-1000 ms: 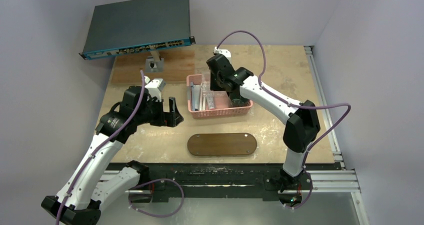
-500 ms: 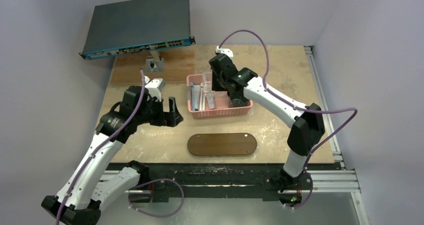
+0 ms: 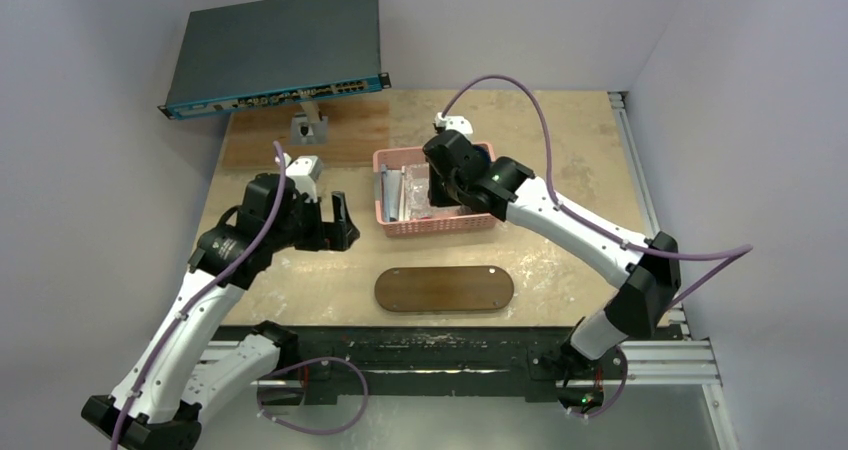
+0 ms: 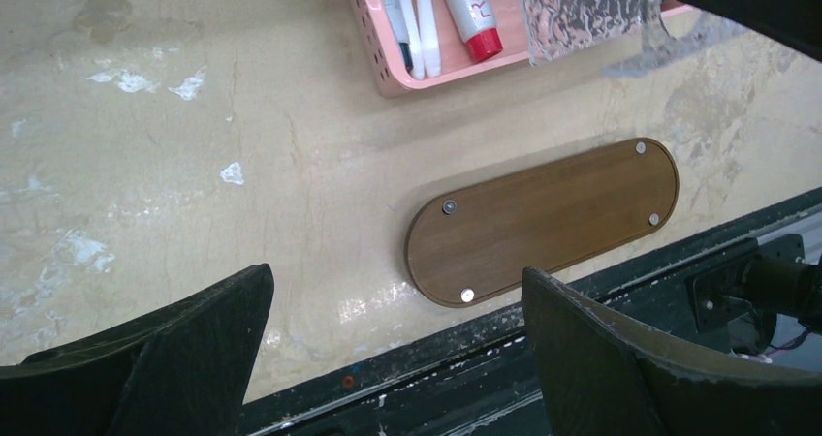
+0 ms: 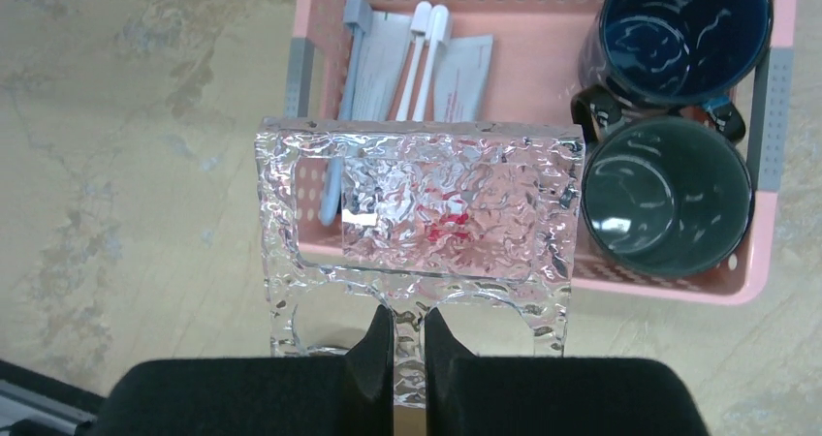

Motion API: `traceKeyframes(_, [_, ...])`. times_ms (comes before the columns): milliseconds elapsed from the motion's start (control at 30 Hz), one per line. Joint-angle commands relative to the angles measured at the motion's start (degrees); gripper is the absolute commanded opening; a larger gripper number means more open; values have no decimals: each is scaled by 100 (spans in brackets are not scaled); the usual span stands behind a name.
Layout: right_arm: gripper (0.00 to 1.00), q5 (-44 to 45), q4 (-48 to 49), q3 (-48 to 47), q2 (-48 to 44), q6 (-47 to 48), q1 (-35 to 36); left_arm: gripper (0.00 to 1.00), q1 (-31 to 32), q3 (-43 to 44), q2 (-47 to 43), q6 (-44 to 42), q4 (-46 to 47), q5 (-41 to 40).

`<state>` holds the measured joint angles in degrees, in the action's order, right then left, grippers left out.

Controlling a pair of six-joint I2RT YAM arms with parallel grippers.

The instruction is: Prepare toiletry sets of a toothbrush and toothpaste on the tray

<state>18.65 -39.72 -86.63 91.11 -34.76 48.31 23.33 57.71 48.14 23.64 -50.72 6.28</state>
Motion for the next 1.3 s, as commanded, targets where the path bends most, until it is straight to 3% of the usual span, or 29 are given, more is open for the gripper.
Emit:
traceKeyframes(0, [0,272,-148,277,-543,-396,228,100,9,84,-118,208,-48,-542])
traceKeyframes(467, [0,486,-527,1538,-1456,-1733,1004,100,5,153,-326,516,-260,-1329])
traceKeyframes(933, [0,840,-1254,1797,-1394,-3031,1858,100,5,171,-505,596,-319,-1504])
traceKeyframes(1267, [0,762,-1351,2006,-1073,-3500,2067,100,5,169,-534,607,-317,-1560])
